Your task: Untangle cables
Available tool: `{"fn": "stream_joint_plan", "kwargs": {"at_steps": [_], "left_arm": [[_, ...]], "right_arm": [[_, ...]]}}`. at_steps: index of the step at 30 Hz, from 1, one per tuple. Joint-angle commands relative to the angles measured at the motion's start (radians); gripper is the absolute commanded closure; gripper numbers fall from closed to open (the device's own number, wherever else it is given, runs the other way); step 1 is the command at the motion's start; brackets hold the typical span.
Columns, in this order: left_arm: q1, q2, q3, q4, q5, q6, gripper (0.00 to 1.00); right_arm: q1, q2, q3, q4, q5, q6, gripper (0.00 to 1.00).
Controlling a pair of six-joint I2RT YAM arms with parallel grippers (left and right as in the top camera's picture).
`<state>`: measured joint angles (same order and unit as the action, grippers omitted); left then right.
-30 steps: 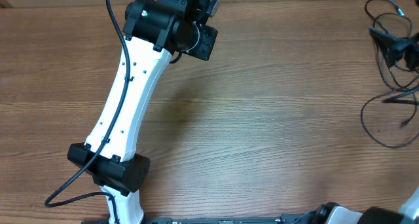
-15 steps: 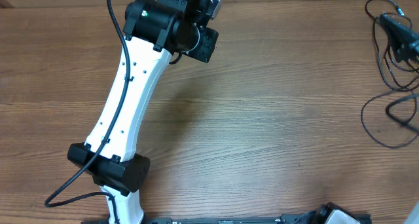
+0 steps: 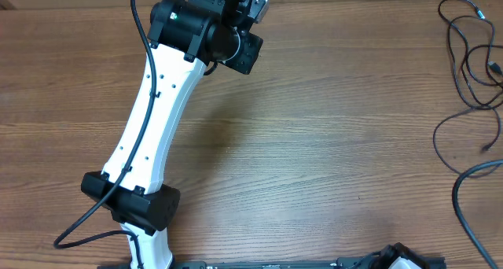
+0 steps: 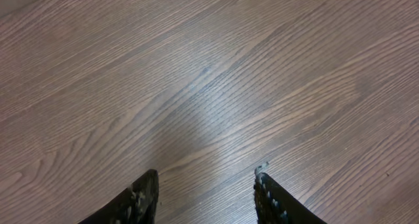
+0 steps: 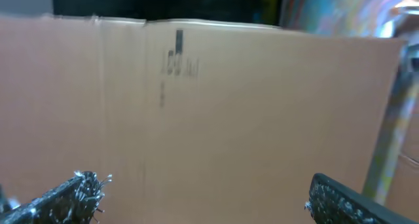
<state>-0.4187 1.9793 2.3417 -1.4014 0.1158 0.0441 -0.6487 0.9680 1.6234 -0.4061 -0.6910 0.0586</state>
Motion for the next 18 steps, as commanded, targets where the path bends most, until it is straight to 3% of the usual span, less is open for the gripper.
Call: {"fn": "stream_joint_plan", "kwargs": {"at_steps": [1,6,11,18], "left_arm": [[-0.001,-0.004,-0.013,-0.008,0.008,0.024,0.53],[-0.001,-0.003,-0.044,0.027,0.008,0.039,0.53],[-0.001,-0.004,-0.094,0.074,0.009,0.039,0.53],[-0.001,-0.004,-0.166,0.086,0.029,0.031,0.56]], "right_arm": [[-0.013,-0.035,0.014,0.001,0.069,0.094,0.00],[-0.013,-0.064,-0.063,-0.122,0.037,0.088,0.00],[-0.006,-0.105,-0.298,-0.024,-0.055,0.070,0.00],[0.266,-0.239,-0.593,0.090,0.114,-0.061,0.00]]}}
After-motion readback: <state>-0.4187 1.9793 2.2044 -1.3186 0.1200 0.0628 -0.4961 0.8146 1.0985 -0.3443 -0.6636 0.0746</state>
